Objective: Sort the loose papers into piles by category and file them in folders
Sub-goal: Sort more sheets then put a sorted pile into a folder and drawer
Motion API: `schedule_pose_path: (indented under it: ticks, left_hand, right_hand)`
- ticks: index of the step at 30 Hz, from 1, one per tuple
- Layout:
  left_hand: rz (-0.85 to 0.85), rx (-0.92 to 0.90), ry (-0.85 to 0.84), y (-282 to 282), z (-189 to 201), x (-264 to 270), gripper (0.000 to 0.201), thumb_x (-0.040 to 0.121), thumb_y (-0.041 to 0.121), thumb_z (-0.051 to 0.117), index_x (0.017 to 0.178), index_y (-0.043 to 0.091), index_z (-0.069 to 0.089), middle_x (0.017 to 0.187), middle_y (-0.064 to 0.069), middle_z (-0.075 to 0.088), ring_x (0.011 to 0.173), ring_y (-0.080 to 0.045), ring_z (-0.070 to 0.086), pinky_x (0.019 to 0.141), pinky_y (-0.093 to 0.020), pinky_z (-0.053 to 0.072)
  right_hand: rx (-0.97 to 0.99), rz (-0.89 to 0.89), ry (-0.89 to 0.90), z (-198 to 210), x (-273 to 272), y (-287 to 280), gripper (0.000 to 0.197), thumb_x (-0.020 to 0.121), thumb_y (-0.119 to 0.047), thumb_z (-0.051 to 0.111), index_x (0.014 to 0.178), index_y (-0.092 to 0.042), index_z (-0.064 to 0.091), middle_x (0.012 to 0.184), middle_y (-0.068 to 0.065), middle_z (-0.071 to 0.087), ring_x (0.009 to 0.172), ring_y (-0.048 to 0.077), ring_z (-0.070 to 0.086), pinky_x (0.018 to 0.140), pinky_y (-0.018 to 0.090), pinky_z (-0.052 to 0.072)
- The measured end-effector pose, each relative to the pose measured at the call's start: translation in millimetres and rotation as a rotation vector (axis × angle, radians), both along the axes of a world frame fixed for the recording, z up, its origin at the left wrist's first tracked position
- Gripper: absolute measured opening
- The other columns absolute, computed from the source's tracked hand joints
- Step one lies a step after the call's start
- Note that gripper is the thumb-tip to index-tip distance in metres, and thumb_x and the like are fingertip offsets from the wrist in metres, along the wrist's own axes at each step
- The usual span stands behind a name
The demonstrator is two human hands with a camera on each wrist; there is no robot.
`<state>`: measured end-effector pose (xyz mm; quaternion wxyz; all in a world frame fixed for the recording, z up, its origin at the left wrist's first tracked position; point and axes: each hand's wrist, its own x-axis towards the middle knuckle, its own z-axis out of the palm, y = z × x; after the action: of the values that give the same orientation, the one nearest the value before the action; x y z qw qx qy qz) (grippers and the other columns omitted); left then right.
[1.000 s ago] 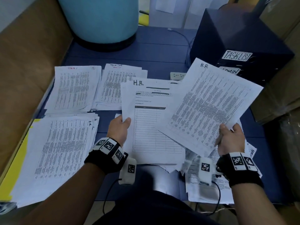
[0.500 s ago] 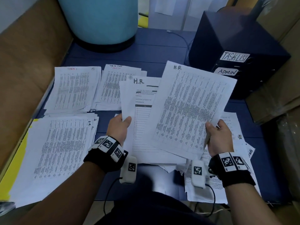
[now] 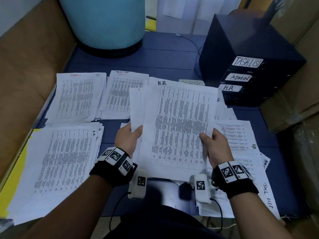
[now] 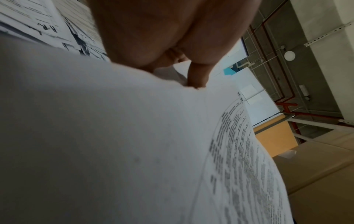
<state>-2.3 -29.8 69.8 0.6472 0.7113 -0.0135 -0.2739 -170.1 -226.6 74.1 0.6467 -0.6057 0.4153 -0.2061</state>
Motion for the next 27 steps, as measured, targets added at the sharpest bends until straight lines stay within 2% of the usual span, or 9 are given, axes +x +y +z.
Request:
schedule_pose_path:
  ticks: [3, 6, 8, 13, 16, 20, 22, 24, 27]
  left_hand:
    - [0.010, 0.078, -0.026, -1.2, 4.1, -0.1, 0.019, 0.099, 0.020, 0.050, 0.103, 0.020, 0.068, 0.104, -0.006, 0.072, 0.085, -0.022, 0.067, 0.083, -0.036, 0.053]
    - [0.011, 0.151, -0.066, 0.6, 6.0, 1.9, 0.022, 0.100, 0.020, 0.046, 0.109, 0.016, 0.066, 0.079, -0.001, 0.065, 0.056, -0.016, 0.048, 0.057, -0.025, 0.038]
    - [0.018, 0.184, -0.076, 2.2, 6.5, 4.2, 0.020, 0.099, 0.018, 0.047, 0.107, 0.016, 0.065, 0.065, 0.003, 0.052, 0.053, -0.019, 0.040, 0.055, -0.025, 0.034]
    - [0.042, 0.196, -0.059, 4.0, 6.3, 9.4, 0.020, 0.098, 0.019, 0.049, 0.110, 0.017, 0.066, 0.089, -0.021, 0.065, 0.054, -0.009, 0.041, 0.083, -0.055, 0.049]
    - [0.047, 0.226, -0.073, 3.6, 3.8, 10.6, 0.023, 0.098, 0.019, 0.050, 0.114, 0.012, 0.065, 0.085, -0.030, 0.060, 0.050, -0.009, 0.038, 0.072, -0.057, 0.047]
    - [0.007, 0.265, -0.104, 3.3, 2.6, 12.3, 0.022, 0.098, 0.020, 0.049, 0.110, 0.011, 0.066, 0.061, 0.001, 0.047, 0.053, -0.019, 0.040, 0.054, -0.037, 0.041]
    - [-0.020, 0.275, -0.113, 2.5, 5.7, 11.2, 0.021, 0.098, 0.020, 0.049, 0.108, 0.011, 0.065, 0.070, -0.016, 0.057, 0.057, -0.029, 0.048, 0.066, -0.052, 0.049]
    - [-0.035, 0.251, -0.094, 1.6, 11.2, 7.9, 0.024, 0.099, 0.018, 0.049, 0.116, 0.010, 0.064, 0.103, -0.031, 0.063, 0.087, -0.051, 0.057, 0.091, -0.059, 0.044]
    - [-0.061, 0.224, -0.057, 3.0, 15.0, 6.3, 0.028, 0.099, 0.016, 0.047, 0.122, 0.012, 0.062, 0.114, -0.021, 0.066, 0.107, -0.052, 0.053, 0.095, -0.058, 0.040]
  right_hand:
    - [-0.015, -0.014, -0.008, 1.9, -0.3, -3.1, 0.015, 0.096, 0.000, 0.052, 0.105, -0.007, 0.063, 0.086, 0.001, 0.068, 0.069, 0.002, 0.067, 0.066, 0.021, 0.054]
    - [-0.032, -0.081, -0.028, 3.1, -3.8, -13.8, 0.022, 0.097, -0.003, 0.052, 0.096, -0.022, 0.064, 0.091, 0.003, 0.069, 0.081, 0.020, 0.067, 0.078, 0.035, 0.054]
    - [-0.027, -0.166, -0.046, 4.1, -10.4, -24.4, 0.023, 0.097, -0.007, 0.053, 0.091, -0.026, 0.064, 0.085, 0.005, 0.068, 0.081, 0.027, 0.063, 0.077, 0.040, 0.050]
    - [0.017, -0.372, -0.125, 8.1, -32.0, -48.3, 0.016, 0.095, -0.024, 0.061, 0.081, -0.030, 0.063, 0.064, -0.011, 0.066, 0.062, 0.014, 0.062, 0.075, 0.041, 0.049]
    - [0.010, -0.365, -0.112, 6.3, -41.5, -54.5, 0.032, 0.066, -0.057, 0.073, 0.071, -0.030, 0.056, 0.051, -0.012, 0.051, 0.047, 0.012, 0.047, 0.071, 0.039, 0.042]
    - [0.054, -0.261, -0.143, 0.6, -34.7, -54.7, 0.023, 0.100, -0.011, 0.052, 0.088, -0.028, 0.060, 0.069, -0.012, 0.069, 0.064, 0.008, 0.067, 0.062, 0.028, 0.054]
    - [0.053, -0.185, -0.098, -0.1, -27.4, -47.4, 0.023, 0.100, -0.007, 0.050, 0.096, -0.026, 0.063, 0.083, -0.005, 0.075, 0.082, 0.017, 0.072, 0.068, 0.033, 0.057]
    - [0.057, -0.125, -0.056, 0.5, -18.6, -37.5, 0.021, 0.098, -0.006, 0.052, 0.099, -0.023, 0.065, 0.092, 0.002, 0.075, 0.092, 0.026, 0.071, 0.077, 0.042, 0.056]
    - [0.098, -0.021, -0.010, -4.1, -4.6, -22.9, 0.020, 0.096, -0.004, 0.055, 0.102, -0.021, 0.065, 0.104, 0.011, 0.072, 0.103, 0.035, 0.067, 0.090, 0.051, 0.052]
